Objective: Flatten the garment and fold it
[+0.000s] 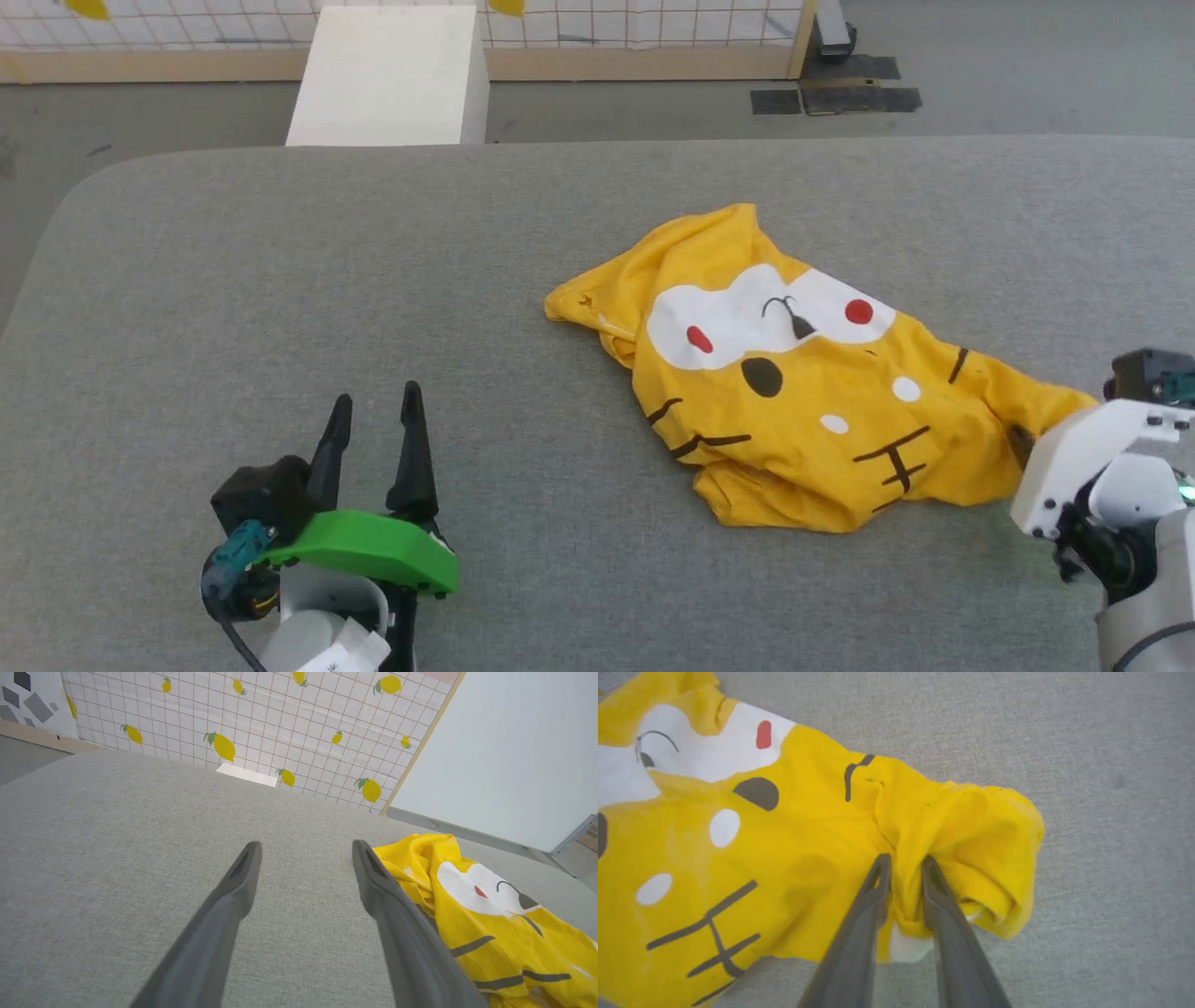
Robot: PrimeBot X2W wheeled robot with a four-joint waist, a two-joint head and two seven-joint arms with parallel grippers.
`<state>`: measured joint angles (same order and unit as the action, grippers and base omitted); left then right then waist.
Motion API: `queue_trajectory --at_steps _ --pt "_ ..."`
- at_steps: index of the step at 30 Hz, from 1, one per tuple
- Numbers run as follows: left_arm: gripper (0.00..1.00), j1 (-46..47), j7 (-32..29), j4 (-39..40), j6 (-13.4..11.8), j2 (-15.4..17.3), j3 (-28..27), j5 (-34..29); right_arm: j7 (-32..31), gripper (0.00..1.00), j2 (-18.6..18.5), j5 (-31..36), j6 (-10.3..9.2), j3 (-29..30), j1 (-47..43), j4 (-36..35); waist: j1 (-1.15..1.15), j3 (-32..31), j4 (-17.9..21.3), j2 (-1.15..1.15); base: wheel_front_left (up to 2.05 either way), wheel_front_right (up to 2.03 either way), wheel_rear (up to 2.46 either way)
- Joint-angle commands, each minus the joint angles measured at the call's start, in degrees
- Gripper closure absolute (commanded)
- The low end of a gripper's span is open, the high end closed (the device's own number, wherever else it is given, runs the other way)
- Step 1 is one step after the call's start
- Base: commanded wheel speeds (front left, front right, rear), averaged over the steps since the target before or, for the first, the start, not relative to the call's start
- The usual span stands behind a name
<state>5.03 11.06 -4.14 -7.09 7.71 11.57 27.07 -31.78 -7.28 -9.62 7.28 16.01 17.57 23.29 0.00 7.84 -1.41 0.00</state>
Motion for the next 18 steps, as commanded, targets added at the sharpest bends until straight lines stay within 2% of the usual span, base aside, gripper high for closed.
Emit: queue_trajectory --at_steps 1,5,12,16,18 --pt "0.00 0.8 -0.4 0.0 0.3 0.3 0.4 0.0 1.7 0.00 0.9 -1.9 0.21 0.6 0.2 -1.9 0.00 -0.3 0.8 0.00 0.00 0.00 0.00" --pt "0.00 2.5 -5.6 -0.7 1.6 -0.5 3.0 1.5 5.9 0.00 2.5 -5.5 0.21 3.2 -1.5 -7.9 0.00 -0.7 1.6 0.00 0.00 0.00 0.00" --pt "0.00 8.8 -30.2 -4.3 3.7 -2.8 14.5 5.2 6.8 0.00 3.9 -5.3 0.21 6.9 -7.1 -14.8 0.00 -0.2 3.6 0.00 0.00 0.00 0.00" --pt "0.00 13.7 -39.6 -7.9 4.5 -3.4 19.8 4.4 6.5 0.00 4.2 -4.6 0.21 7.2 -8.3 -15.7 0.00 0.9 5.4 0.00 0.00 0.00 0.00" --pt "0.00 15.9 -42.2 -10.1 4.6 -3.7 21.3 4.3 6.6 0.00 4.3 -4.7 0.21 6.9 -8.1 -15.9 0.00 1.6 6.7 0.00 0.00 0.00 0.00"
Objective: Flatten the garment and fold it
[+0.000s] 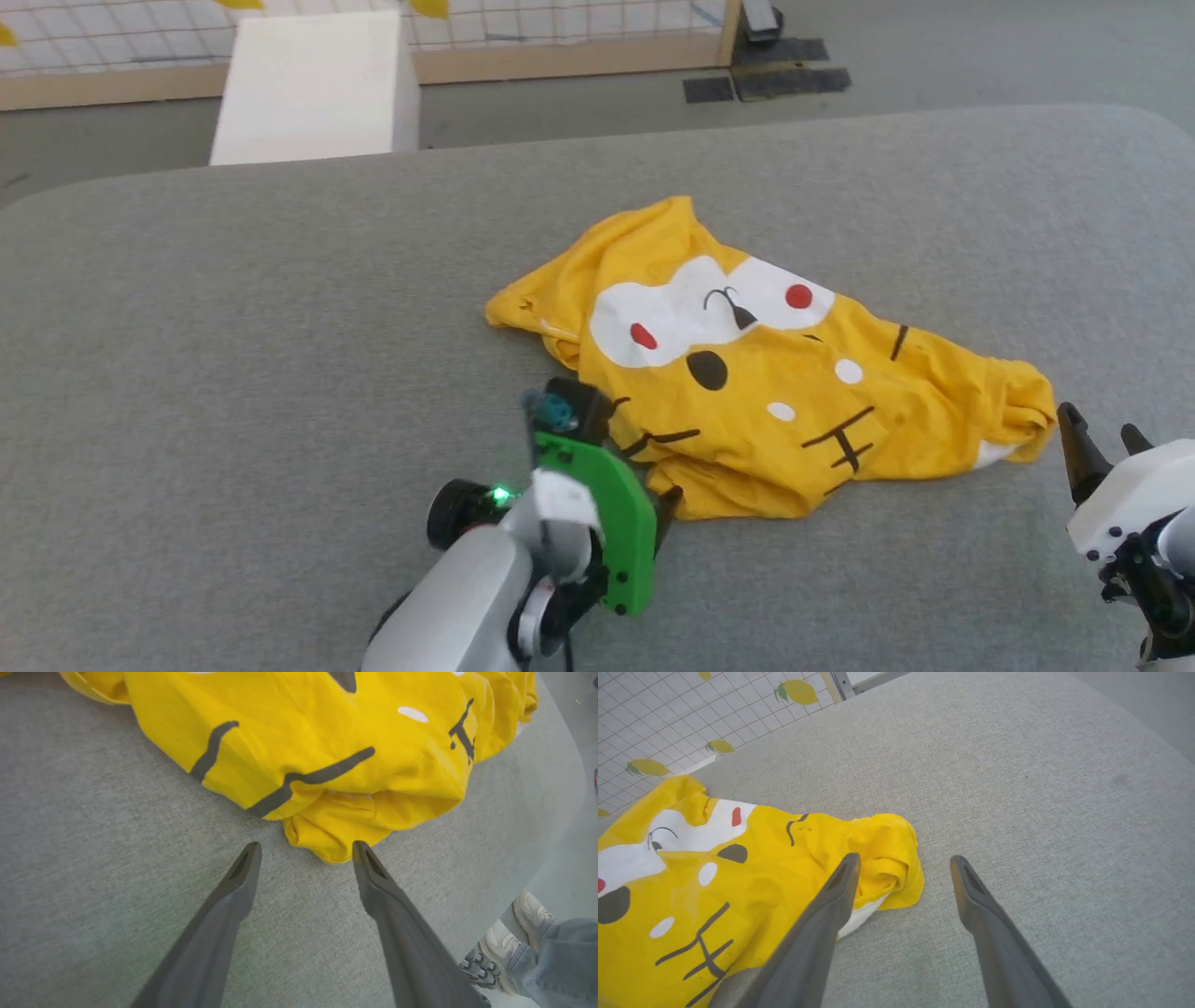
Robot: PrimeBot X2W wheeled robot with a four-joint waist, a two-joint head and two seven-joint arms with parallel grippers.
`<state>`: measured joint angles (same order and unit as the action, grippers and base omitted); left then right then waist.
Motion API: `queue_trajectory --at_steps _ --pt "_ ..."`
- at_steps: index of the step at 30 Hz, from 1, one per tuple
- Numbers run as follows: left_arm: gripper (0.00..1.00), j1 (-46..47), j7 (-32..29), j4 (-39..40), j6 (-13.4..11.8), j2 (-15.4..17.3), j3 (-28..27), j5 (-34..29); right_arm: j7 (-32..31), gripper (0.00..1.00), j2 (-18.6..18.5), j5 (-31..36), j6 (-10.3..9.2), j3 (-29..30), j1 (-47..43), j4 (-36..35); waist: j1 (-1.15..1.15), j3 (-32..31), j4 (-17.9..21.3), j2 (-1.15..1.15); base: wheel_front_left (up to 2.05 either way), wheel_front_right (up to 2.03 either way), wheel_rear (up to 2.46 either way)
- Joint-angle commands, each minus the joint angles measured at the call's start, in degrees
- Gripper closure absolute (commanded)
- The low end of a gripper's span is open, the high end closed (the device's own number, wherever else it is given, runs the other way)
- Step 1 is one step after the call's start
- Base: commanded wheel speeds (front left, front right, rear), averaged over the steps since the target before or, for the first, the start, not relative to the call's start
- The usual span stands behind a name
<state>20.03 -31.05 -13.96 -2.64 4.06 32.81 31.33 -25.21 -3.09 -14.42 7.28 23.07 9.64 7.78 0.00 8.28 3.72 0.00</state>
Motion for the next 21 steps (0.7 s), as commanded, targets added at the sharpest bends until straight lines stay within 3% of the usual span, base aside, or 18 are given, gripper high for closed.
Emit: queue_trajectory --at_steps 1,9,10,11,12,17,21 --pt "0.00 1.7 -1.1 -1.4 0.1 -0.1 0.5 0.0 0.1 0.00 0.2 0.0 0.21 -0.3 -0.1 -0.3 0.00 1.4 2.1 0.00 0.00 0.00 0.00" --pt "0.00 5.1 -0.6 -9.2 -0.4 -0.8 2.0 1.0 1.3 0.00 0.2 -0.4 0.21 -1.2 -0.2 0.9 0.00 2.8 5.5 0.00 0.00 0.00 0.00" --pt "0.18 5.2 -0.2 -9.8 -0.1 -0.9 2.2 1.6 1.4 0.00 0.2 -0.4 0.21 -1.2 -0.3 1.0 0.00 2.9 5.6 0.00 0.00 0.00 0.00" --pt "0.72 5.3 0.2 -10.2 0.1 -1.0 2.4 2.0 1.4 0.00 0.2 -0.4 0.21 -1.1 -0.4 1.0 0.00 3.0 5.6 0.00 0.00 0.00 0.00" --pt "1.00 5.5 0.8 -10.6 0.4 -1.0 2.6 2.3 1.5 0.00 0.2 -0.3 0.21 -1.0 -0.5 1.1 0.00 3.0 5.6 0.00 0.00 0.00 0.00" --pt "1.00 4.8 3.8 -9.6 1.0 -1.1 0.3 7.4 1.8 0.00 0.2 -0.2 0.21 -1.2 -0.5 1.8 0.00 2.3 4.1 0.00 0.00 0.00 0.00" --pt "1.00 2.2 5.9 -3.8 -0.5 0.6 -4.3 10.7 2.0 0.00 0.2 -0.3 0.21 -1.5 -0.6 2.0 0.00 1.0 1.1 0.00 0.00 0.00 0.00"
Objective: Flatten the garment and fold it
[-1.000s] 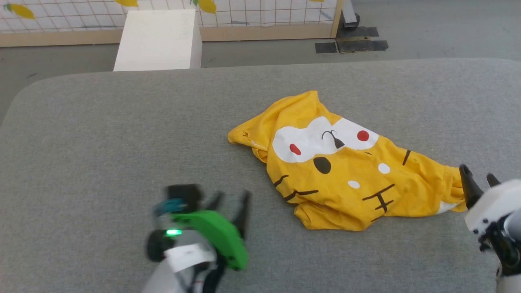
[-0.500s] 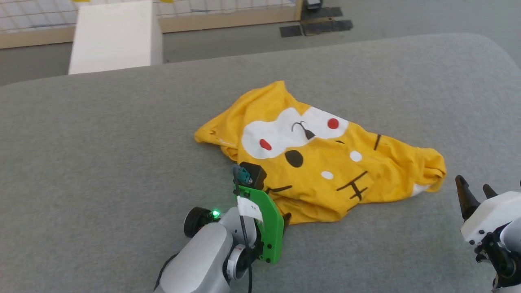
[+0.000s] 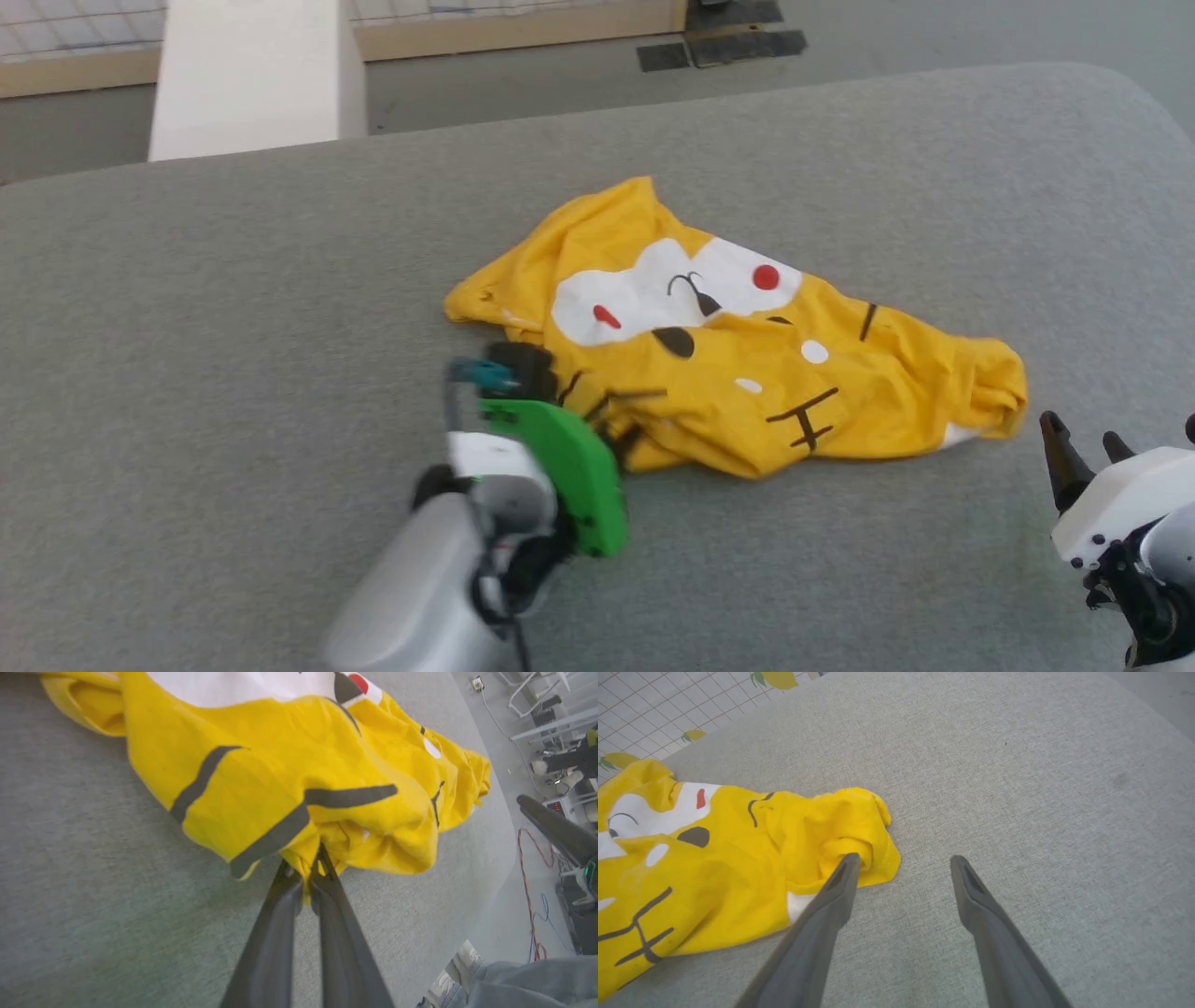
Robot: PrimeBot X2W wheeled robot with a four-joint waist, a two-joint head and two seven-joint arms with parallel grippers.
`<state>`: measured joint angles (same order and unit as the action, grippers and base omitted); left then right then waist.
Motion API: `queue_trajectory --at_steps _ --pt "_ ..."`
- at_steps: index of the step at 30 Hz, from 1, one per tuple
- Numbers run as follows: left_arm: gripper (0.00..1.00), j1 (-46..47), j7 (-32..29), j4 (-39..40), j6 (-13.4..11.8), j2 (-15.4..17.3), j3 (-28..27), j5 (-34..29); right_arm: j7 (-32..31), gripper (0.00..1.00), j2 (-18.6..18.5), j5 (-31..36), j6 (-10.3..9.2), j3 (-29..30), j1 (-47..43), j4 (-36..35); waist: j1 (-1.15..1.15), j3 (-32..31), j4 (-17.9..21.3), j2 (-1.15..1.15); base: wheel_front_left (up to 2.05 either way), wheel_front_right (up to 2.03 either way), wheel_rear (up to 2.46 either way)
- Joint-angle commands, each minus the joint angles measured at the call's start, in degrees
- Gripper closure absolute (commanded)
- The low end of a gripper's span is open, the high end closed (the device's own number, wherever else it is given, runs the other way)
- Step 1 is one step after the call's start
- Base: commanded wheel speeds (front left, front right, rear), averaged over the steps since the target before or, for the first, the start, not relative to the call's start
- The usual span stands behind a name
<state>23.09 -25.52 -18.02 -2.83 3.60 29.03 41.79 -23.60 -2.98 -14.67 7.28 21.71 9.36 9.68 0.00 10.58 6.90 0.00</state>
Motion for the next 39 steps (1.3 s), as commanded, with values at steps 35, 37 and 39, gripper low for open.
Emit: queue_trajectory --at_steps 35,37,39 --pt "0.00 -21.2 39.8 19.7 -5.7 10.2 -21.2 -13.1 -10.4 0.00 -2.9 7.1 0.21 -24.8 9.9 3.9 0.00 -2.8 -14.9 0.00 0.00 0.00 0.00" --pt "0.00 -20.9 40.3 19.1 -5.5 9.1 -21.1 -14.6 -12.4 0.00 -3.3 8.5 0.21 -27.8 12.2 6.1 0.00 -2.0 -15.7 0.00 0.00 0.00 0.00" --pt "0.00 -20.5 40.4 18.5 -5.1 7.8 -21.4 -15.7 -13.7 0.00 -3.4 9.2 0.21 -30.1 14.5 8.4 0.00 -1.2 -16.5 0.00 0.00 0.00 0.00"
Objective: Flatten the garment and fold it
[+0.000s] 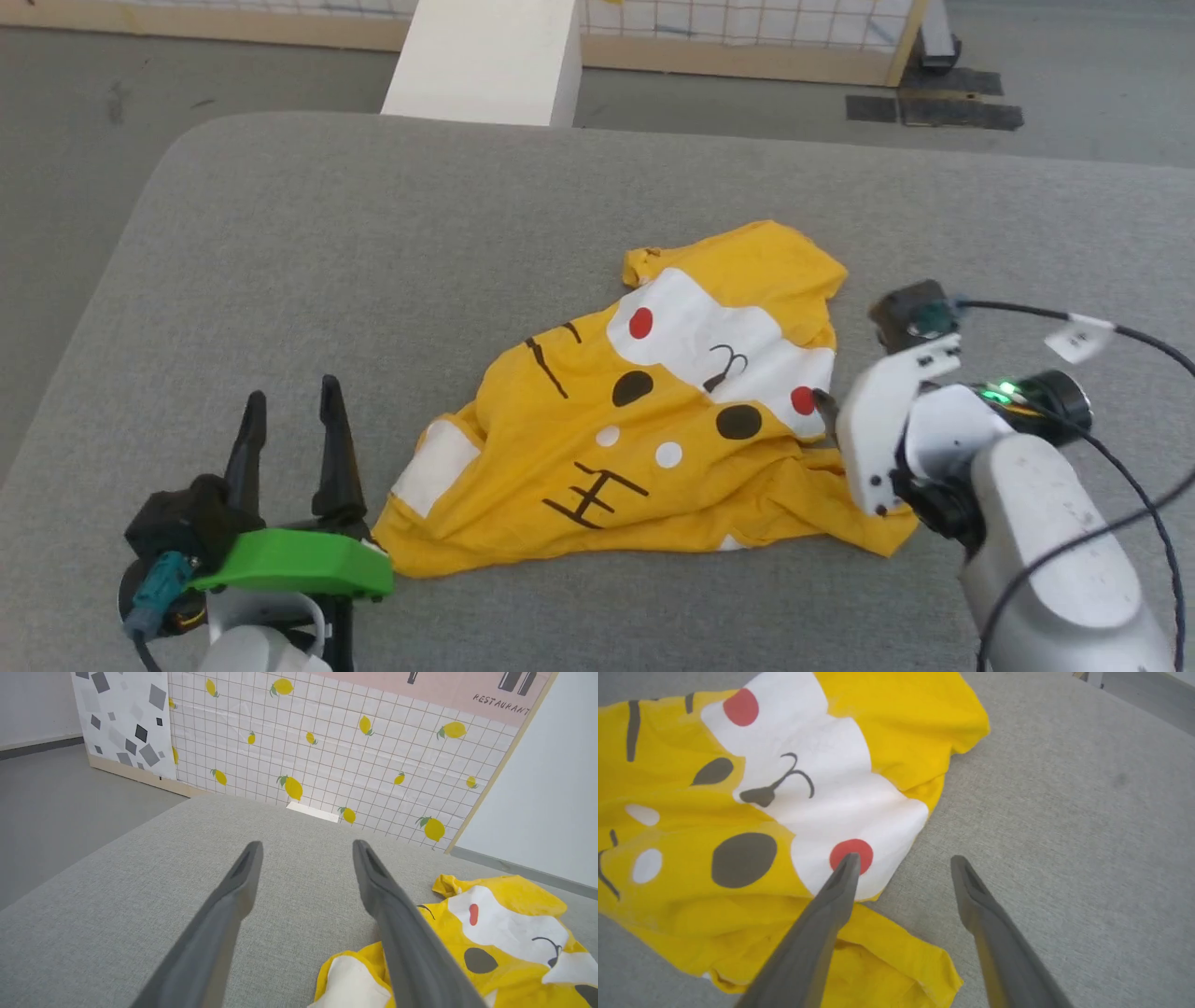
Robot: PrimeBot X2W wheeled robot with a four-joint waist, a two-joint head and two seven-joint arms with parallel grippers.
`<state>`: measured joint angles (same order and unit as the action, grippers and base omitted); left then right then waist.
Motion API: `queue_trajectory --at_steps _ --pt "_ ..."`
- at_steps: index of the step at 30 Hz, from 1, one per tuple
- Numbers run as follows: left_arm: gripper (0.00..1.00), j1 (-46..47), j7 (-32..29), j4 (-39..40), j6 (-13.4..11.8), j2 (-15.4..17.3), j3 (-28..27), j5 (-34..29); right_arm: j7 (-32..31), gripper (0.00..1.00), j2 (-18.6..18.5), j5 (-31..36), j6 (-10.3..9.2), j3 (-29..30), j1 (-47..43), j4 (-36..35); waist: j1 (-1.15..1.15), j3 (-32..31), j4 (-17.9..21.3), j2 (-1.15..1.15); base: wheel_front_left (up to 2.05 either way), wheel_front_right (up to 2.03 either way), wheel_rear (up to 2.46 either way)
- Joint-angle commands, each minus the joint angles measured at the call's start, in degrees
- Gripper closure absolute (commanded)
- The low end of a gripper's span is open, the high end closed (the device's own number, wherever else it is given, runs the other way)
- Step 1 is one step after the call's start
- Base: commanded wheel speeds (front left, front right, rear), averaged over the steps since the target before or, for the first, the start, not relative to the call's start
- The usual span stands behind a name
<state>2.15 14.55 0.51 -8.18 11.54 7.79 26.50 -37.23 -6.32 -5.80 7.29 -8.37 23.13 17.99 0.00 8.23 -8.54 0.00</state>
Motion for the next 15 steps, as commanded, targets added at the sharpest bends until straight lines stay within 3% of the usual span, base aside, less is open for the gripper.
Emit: queue_trajectory --at_steps 1,13,14,15 --pt "0.00 0.8 0.4 0.2 0.7 -0.9 -0.7 -1.2 -0.6 0.00 -0.1 0.7 0.20 -1.0 1.9 1.5 0.00 1.6 -1.5 0.00 0.00 0.00 0.00" --pt "0.00 1.3 0.4 -0.4 5.3 -6.6 -5.2 -5.1 -3.6 0.00 -0.2 0.6 0.20 -7.0 6.4 15.8 0.00 4.3 -4.5 0.00 0.00 0.00 0.00" --pt "0.00 1.3 0.4 -0.8 5.6 -6.9 -5.5 -5.1 -2.9 0.79 -0.3 -0.3 0.20 -7.2 6.8 15.9 0.00 4.3 -4.4 0.00 0.00 0.00 0.00" --pt "0.00 1.4 0.4 -1.0 5.8 -7.0 -5.9 -5.2 -1.8 1.00 -0.4 -1.0 0.20 -7.2 7.2 15.6 0.00 4.3 -4.3 0.00 0.00 0.00 0.00"
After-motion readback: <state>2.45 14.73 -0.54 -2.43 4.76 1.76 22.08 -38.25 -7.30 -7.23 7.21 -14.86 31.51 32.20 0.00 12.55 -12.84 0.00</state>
